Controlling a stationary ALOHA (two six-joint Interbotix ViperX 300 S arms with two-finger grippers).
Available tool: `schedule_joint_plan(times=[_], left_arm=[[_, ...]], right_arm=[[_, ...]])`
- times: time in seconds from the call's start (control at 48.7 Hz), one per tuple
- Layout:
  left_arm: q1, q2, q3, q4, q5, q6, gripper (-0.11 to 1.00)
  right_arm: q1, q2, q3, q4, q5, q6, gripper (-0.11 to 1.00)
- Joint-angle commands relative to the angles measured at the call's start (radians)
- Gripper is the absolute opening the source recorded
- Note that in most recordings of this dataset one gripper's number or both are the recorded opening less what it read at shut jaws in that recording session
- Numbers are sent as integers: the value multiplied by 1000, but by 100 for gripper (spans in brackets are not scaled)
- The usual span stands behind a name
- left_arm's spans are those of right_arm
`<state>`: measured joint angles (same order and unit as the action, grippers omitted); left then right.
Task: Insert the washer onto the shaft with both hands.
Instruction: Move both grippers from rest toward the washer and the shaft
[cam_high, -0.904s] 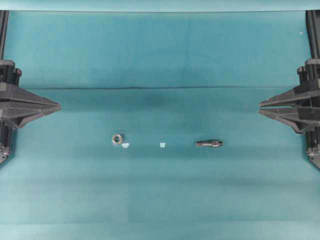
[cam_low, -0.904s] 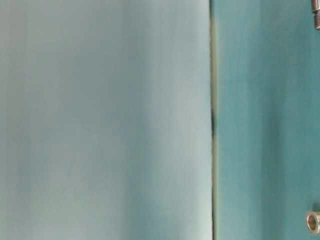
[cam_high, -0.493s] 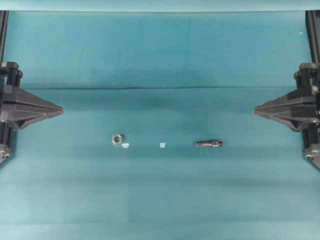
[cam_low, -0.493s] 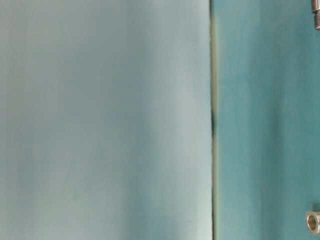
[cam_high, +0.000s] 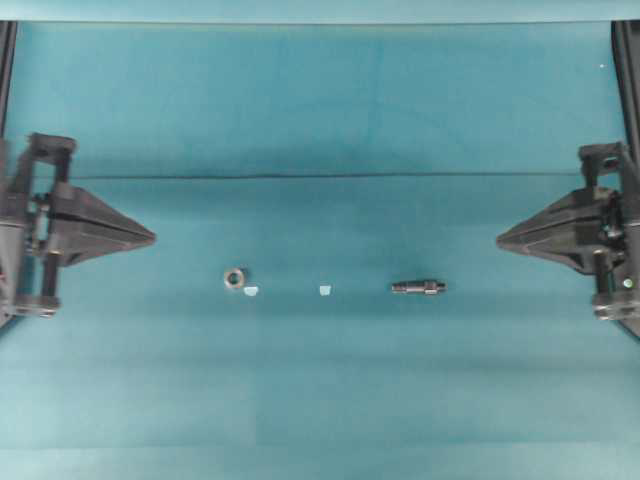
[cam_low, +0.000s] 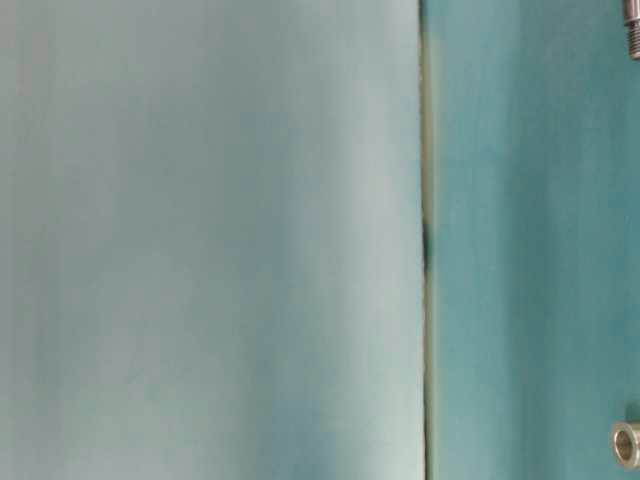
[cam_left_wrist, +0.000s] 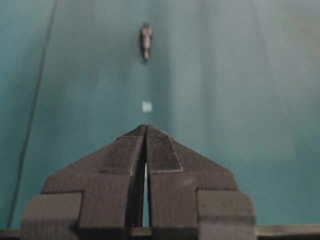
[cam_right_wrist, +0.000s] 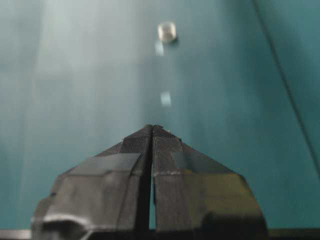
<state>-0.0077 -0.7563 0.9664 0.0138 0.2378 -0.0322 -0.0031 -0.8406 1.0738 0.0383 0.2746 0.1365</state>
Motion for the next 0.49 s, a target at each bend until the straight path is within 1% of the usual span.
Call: schedule_joint_plan(times=[0.0, 0.205, 0.37, 0.472], left_arm=[[-2, 35, -49, 3, 25, -12, 2], [0, 137, -112, 2, 129, -41, 2], [5, 233, -172, 3, 236, -41, 2], [14, 293, -204, 6, 310, -35, 2]], right_arm=[[-2, 49, -43, 0, 41, 9, -10], [-2, 190, -94, -6, 137, 8, -10], [-2, 301, -147, -12, 202, 3, -10], [-2, 371, -192, -31, 255, 0, -10]])
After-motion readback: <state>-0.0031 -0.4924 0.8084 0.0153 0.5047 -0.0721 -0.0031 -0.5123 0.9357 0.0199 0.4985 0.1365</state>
